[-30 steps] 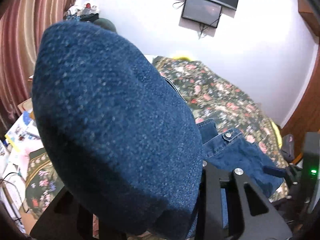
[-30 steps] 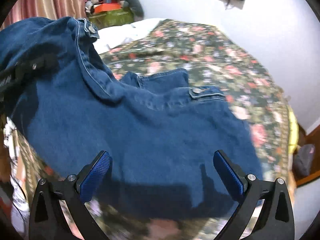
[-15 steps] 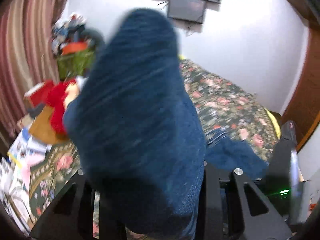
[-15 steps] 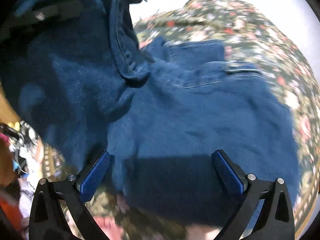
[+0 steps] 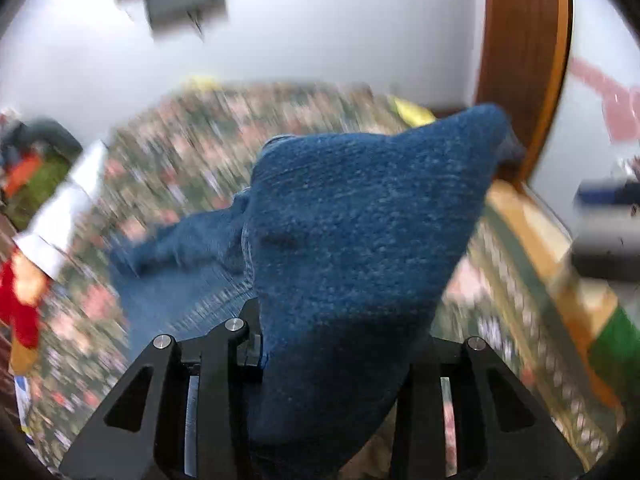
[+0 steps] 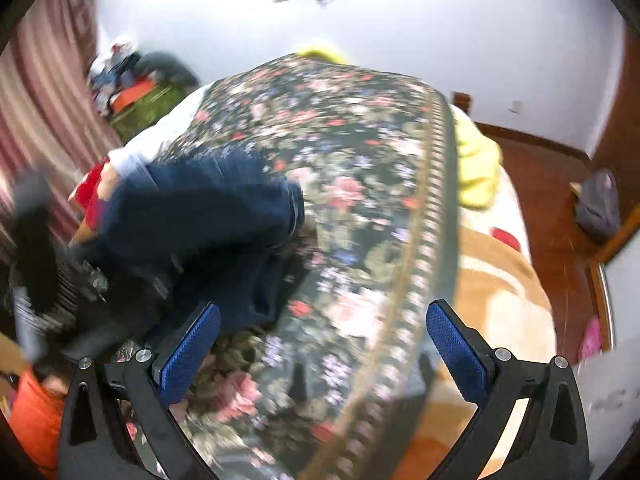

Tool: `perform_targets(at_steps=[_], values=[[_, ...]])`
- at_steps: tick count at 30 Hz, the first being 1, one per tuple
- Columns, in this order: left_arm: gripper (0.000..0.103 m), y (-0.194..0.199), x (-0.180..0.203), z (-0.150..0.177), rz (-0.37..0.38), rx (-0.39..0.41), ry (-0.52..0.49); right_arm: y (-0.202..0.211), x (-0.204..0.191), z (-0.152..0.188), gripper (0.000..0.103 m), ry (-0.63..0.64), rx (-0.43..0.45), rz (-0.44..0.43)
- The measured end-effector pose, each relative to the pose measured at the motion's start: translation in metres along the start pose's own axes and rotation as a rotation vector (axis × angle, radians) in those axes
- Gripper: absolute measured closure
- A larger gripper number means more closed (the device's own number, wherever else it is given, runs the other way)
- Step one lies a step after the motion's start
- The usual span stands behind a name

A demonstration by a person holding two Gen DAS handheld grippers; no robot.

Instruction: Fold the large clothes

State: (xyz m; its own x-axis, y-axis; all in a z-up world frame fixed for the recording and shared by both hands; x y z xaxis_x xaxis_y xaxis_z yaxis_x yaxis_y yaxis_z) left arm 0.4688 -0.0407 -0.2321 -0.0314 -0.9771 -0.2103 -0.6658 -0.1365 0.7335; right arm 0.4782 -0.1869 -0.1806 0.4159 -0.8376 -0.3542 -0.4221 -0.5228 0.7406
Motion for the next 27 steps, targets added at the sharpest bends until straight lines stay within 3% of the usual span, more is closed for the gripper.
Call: perform_targets(at_steps=[3, 6, 9, 12, 17, 19, 24, 27], values=[[0.066, 0.004, 0.004, 0.012, -0.006, -0.025, -0.02, 0.011, 0.0, 0.005, 0.0, -0.003, 0.01, -0.004], [0.054, 0.02, 0.0, 0.017, 0.016, -0.056, -0.024, 0.01, -0.009, 0.004, 0.0, 0.012, 0.011, -0.022], [0.043, 0.042, -0.021, 0.024, 0.109, -0.067, 0.032, 0.006, -0.029, -0.005, 0.0, 0.03, 0.026, -0.077], [0.032, 0.07, -0.039, 0.033, 0.14, -0.045, 0.124, -0.001, -0.052, -0.014, 0.0, 0.058, 0.037, -0.125], [0.028, 0.078, -0.104, 0.037, 0.055, -0.008, 0.243, -0.028, -0.093, -0.028, 0.0, 0.118, 0.031, -0.189], [0.027, 0.067, -0.127, 0.047, -0.006, -0.046, 0.27, -0.05, -0.096, -0.026, 0.0, 0.111, -0.012, -0.189], [0.028, 0.029, -0.137, 0.081, -0.044, -0.173, 0.266, -0.092, -0.062, -0.006, 0.0, 0.059, -0.112, -0.115], [0.026, 0.013, -0.124, 0.099, -0.017, -0.199, 0.252, -0.104, -0.029, 0.018, 0.0, -0.022, -0.155, -0.132]])
Point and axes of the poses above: each gripper's, at about its wrist camera, not at the fingertips, and y roughly against the way its jaws point, x to its right, z to its underside, the point moved 9 cm from there along -y, roughly the way its jaws point, and after that the axes turned 15 degrees about -z, right-handed, at the moved point
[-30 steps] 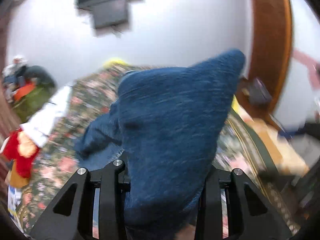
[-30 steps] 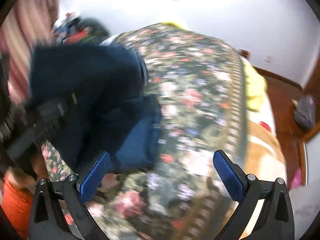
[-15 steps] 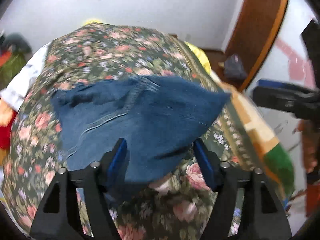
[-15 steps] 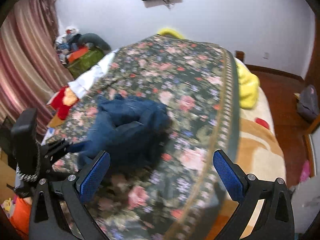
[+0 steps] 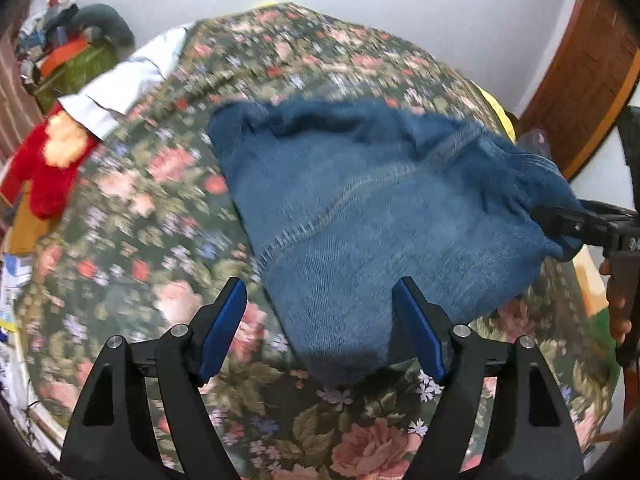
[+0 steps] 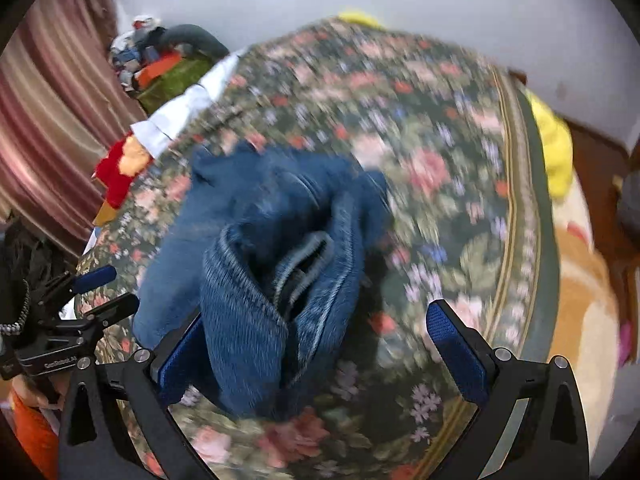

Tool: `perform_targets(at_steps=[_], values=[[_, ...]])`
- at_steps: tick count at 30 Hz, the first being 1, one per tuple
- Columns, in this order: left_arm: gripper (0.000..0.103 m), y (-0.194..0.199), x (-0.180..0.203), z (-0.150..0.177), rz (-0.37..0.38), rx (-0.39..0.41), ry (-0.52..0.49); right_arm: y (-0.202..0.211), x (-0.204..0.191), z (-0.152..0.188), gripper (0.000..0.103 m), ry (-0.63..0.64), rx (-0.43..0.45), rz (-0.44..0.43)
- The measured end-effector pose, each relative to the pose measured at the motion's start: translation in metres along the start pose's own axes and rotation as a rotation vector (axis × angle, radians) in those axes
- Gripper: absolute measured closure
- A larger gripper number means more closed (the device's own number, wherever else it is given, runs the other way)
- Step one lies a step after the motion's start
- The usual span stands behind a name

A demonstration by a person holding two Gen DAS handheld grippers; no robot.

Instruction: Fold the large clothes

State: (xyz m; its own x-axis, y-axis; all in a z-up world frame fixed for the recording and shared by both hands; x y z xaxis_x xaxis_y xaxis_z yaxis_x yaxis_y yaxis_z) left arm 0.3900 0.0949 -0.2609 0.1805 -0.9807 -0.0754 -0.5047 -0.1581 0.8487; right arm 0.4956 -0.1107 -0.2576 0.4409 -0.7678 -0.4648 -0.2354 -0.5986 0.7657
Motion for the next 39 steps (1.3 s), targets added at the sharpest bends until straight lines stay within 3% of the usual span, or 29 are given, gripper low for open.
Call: perform_targets(at_steps=[3, 10, 12, 18, 23, 29, 35, 39], values=[[0.013, -0.016, 0.008, 0.013, 0.036, -0.02, 0.034, -0.011, 0.025, 0.023, 0.0, -0.034, -0.029, 0.021], [0.011, -0.021, 0.005, 0.023, 0.095, -0.079, 0.096, -0.007, 0.027, 0.034, 0.0, -0.044, -0.066, 0.037], [0.012, -0.009, 0.003, 0.015, 0.061, -0.049, 0.051, 0.0, 0.022, 0.03, 0.0, -0.046, -0.074, 0.032], [0.012, 0.018, -0.006, -0.032, -0.037, 0.103, -0.06, 0.03, 0.005, -0.012, 0.0, -0.04, 0.027, -0.025], [0.012, 0.01, -0.02, -0.077, -0.064, 0.148, -0.021, 0.02, -0.002, -0.058, 0.0, -0.019, 0.048, -0.012], [0.012, -0.039, -0.014, -0.118, -0.055, 0.111, -0.027, -0.022, -0.006, -0.091, 0.0, 0.025, -0.01, -0.004], [0.012, -0.115, -0.026, -0.127, -0.179, -0.003, -0.03, -0.072, 0.011, -0.089, 0.0, 0.079, -0.12, 0.025], [0.002, -0.14, -0.046, -0.126, -0.137, -0.022, 0.06, -0.079, 0.029, -0.082, 0.0, 0.034, -0.123, -0.037]])
Point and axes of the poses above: each gripper's, at about its wrist camera, not at the fingertips, and y roughly against the way its jaws point, x to its right, z to its underside, the point moved 9 cm from there along -y, roughly the way its jaws point, and after that the axes turned 15 degrees about -z, right-handed, at the moved point
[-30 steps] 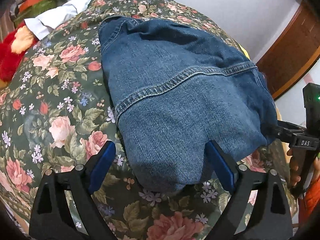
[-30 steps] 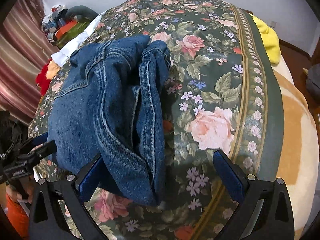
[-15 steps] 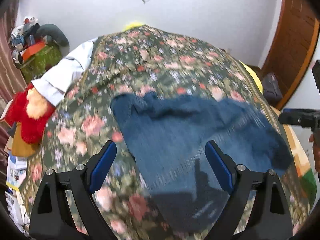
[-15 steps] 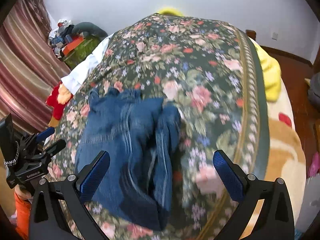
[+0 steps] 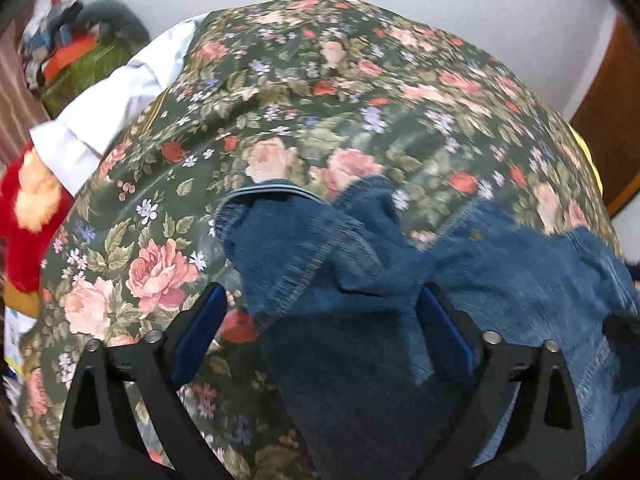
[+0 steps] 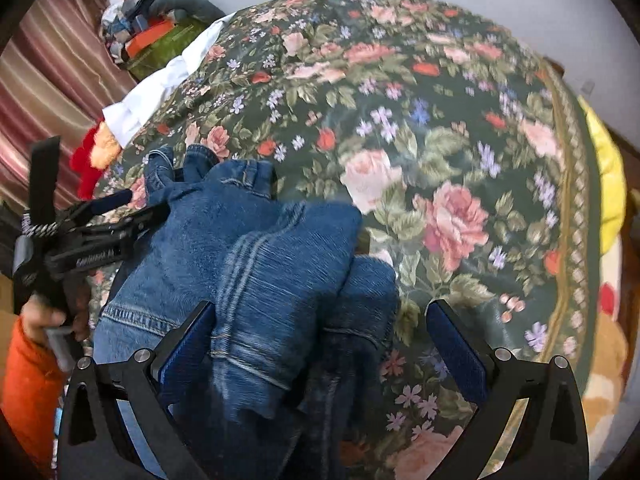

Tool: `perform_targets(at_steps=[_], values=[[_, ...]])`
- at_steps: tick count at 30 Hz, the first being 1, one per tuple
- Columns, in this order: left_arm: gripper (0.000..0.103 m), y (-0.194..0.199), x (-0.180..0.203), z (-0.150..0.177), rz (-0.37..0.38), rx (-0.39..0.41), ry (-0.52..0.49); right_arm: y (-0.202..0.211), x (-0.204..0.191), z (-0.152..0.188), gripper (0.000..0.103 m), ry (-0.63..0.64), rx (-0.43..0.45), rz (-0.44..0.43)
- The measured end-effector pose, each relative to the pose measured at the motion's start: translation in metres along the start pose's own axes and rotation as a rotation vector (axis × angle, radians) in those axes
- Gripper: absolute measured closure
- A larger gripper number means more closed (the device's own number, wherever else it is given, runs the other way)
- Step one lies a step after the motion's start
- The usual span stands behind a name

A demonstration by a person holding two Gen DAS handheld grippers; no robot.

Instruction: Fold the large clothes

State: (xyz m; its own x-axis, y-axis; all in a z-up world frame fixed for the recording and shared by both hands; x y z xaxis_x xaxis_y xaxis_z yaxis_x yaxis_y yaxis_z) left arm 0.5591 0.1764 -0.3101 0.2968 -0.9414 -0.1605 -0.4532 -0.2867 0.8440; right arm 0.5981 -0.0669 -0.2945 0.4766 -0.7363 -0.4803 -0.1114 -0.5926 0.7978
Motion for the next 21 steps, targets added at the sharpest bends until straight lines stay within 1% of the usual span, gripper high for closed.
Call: perform_targets(at_steps=[1, 3, 5, 8, 9, 10, 12, 14, 17, 21], values=[[0.0, -0.002, -0.003, -0.001, -0.001, 0.001, 0.014, -0.001, 0.003, 0.002, 0.0, -0.007, 0.001, -0.012], [0.0, -0.008, -0.007, 0.0, 0.031, -0.022, 0.047, -0.001, 0.004, 0.006, 0.0, -0.009, 0.008, -0.016], [0.0, -0.008, -0.006, 0.003, 0.03, -0.024, 0.048, 0.003, 0.002, 0.009, 0.0, -0.011, 0.024, -0.005], [0.001, 0.004, -0.005, 0.007, -0.024, -0.001, -0.008, 0.015, -0.003, 0.012, 0.0, 0.002, 0.048, 0.025], [0.004, 0.011, -0.006, 0.009, -0.043, 0.006, -0.034, 0.019, -0.005, 0.013, 0.0, 0.009, 0.052, 0.035], [0.008, 0.017, -0.006, 0.011, -0.055, 0.012, -0.052, 0.023, -0.008, 0.015, 0.0, 0.019, 0.051, 0.047], [0.008, 0.037, -0.01, 0.016, -0.069, 0.043, -0.088, 0.034, -0.012, 0.019, 0.0, 0.04, 0.057, 0.075], [0.008, 0.054, -0.016, 0.018, -0.075, 0.072, -0.094, 0.047, -0.018, 0.023, 0.0, 0.067, 0.071, 0.098], [0.008, 0.076, -0.027, 0.023, -0.055, 0.093, -0.068, 0.061, -0.026, 0.028, 0.0, 0.097, 0.085, 0.116], [0.008, 0.102, -0.041, 0.033, 0.009, 0.104, 0.0, 0.077, -0.04, 0.034, 0.0, 0.139, 0.102, 0.117]])
Point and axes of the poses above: each gripper's, at about its wrist camera, not at the fingertips, and y roughly against the way its jaws point, x to its right, z to its underside, the point moved 9 cm from there along -y, roughly the way its jaws point, and after that the axes turned 15 degrees about -z, right-handed, at the moved point
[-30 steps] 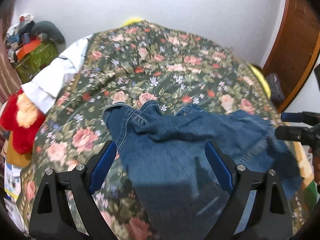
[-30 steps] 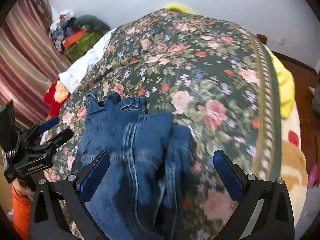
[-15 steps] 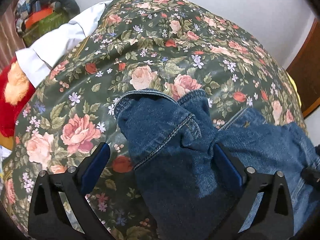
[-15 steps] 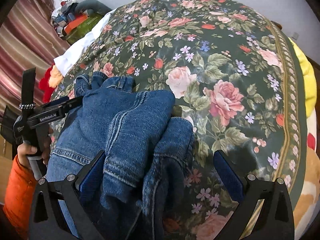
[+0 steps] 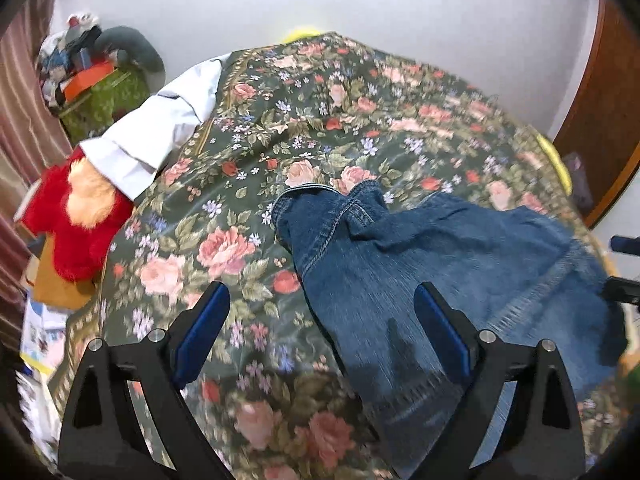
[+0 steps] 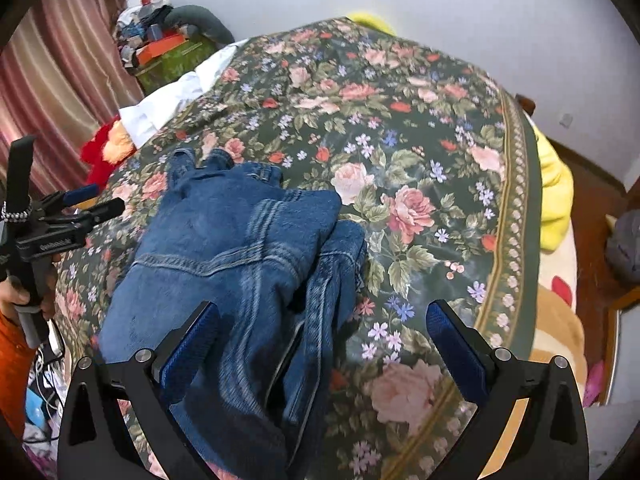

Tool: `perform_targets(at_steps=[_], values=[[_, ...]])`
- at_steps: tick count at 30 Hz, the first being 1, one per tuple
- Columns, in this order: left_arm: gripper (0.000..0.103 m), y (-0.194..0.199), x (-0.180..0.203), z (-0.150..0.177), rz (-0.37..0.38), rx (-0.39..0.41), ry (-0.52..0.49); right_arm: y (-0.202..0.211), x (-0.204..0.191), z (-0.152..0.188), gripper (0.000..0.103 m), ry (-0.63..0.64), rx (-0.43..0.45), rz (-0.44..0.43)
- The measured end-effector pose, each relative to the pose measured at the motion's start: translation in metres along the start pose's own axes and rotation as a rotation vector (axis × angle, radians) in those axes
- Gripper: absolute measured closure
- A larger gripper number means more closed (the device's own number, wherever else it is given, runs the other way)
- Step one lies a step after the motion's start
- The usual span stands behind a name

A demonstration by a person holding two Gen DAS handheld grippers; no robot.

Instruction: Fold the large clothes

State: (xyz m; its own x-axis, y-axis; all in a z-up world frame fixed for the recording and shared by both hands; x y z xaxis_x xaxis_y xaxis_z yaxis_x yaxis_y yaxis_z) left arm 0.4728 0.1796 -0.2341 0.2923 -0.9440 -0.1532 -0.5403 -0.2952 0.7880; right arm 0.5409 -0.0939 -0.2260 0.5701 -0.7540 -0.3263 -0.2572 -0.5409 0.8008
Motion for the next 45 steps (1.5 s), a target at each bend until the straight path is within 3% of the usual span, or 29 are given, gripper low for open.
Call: perform_targets(at_steps=[4, 10, 15, 17, 25, 28, 32, 34, 37, 45], values=[[0.008, 0.005, 0.002, 0.021, 0.12, -0.072, 0.077, 0.007, -0.007, 0.005, 0.0, -0.045, 0.032, -0.099], [0.008, -0.02, 0.032, 0.066, 0.25, -0.245, 0.13, -0.029, 0.019, 0.024, 0.0, -0.239, -0.058, -0.219], [0.008, -0.043, 0.038, 0.075, 0.413, -0.353, 0.329, -0.058, 0.027, 0.037, 0.0, -0.405, -0.138, -0.414], [0.007, -0.054, 0.045, 0.077, 0.47, -0.398, 0.377, -0.065, 0.025, 0.035, 0.0, -0.397, -0.139, -0.428], [0.007, -0.076, 0.06, 0.071, 0.581, -0.442, 0.458, -0.095, 0.005, 0.016, 0.0, -0.296, -0.147, -0.415], [0.007, -0.083, 0.07, 0.066, 0.581, -0.438, 0.459, -0.106, -0.004, 0.009, 0.0, -0.246, -0.161, -0.388], [0.009, -0.083, 0.073, 0.063, 0.575, -0.431, 0.462, -0.111, 0.0, 0.004, 0.002, -0.277, -0.144, -0.397], [0.016, -0.079, 0.073, 0.061, 0.568, -0.423, 0.46, -0.109, -0.002, 0.003, 0.018, -0.278, -0.131, -0.415], [0.024, -0.064, 0.073, 0.057, 0.524, -0.376, 0.409, -0.097, -0.009, 0.007, 0.032, -0.225, -0.11, -0.392], [0.037, -0.011, 0.072, 0.043, 0.478, -0.276, 0.308, -0.066, -0.033, 0.013, 0.053, -0.213, -0.104, -0.392]])
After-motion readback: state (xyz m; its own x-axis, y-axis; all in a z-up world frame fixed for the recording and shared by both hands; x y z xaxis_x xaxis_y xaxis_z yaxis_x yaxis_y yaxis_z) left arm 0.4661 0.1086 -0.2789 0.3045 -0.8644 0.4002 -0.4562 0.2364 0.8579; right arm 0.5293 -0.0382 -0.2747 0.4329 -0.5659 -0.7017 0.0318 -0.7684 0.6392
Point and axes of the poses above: each gripper's, at about its wrist camera, not at the fingertips, and y roughly against the way its jaws point, x to its right, z to its underside, the point moved 9 cm from there along -y, roughly the way its jaws point, and after that the axes turned 15 degrees about -z, right-handed, at the moved point
